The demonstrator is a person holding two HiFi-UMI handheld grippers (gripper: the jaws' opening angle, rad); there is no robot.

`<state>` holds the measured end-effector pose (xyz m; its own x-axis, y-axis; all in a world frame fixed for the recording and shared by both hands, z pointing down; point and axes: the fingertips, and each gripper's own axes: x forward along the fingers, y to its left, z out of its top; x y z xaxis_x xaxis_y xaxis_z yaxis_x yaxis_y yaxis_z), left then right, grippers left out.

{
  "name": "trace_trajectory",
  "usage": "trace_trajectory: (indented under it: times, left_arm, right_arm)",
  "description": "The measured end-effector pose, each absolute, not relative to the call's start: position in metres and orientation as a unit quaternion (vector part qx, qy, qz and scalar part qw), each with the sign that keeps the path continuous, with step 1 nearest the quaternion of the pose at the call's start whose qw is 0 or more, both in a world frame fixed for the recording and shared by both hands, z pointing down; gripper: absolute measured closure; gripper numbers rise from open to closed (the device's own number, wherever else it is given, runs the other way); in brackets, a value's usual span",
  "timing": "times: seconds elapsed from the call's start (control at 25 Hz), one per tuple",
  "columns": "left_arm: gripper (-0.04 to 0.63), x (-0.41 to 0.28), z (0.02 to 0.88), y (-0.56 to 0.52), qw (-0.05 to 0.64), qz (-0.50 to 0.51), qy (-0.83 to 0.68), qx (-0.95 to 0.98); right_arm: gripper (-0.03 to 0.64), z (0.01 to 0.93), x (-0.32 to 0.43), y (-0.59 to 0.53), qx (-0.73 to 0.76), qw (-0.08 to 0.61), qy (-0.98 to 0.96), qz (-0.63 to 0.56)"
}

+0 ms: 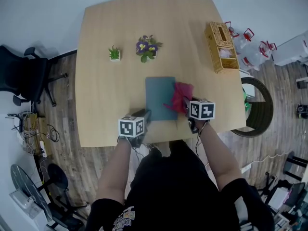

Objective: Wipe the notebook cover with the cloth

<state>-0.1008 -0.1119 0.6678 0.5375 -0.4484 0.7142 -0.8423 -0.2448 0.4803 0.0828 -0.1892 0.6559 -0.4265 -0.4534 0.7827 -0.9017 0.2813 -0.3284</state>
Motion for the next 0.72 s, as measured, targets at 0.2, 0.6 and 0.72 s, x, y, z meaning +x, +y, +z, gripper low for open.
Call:
trace_trajectory:
  times: [0.2, 0.6, 0.72]
  left_arm:
    - [0.492, -0.101, 0.667, -0.112, 0.443, 0.221, -0.425, 0.758]
    - [0.493, -0.100, 0.667, -0.112, 0.445, 0.222, -0.425, 0.756]
    - [0.494, -0.101, 0.667, -0.112, 0.447, 0.222, -0.425, 0.755]
  right_arm:
    - [0.548, 0.642, 0.072, -0.198, 0.461, 0.250, -0.759, 0.387]
    - [0.548, 0.624, -0.009, -0.226, 0.393, 0.231, -0.802, 0.386]
    - [0.548, 0.624, -0.033, -0.233, 0.375, 0.235, -0.810, 0.384]
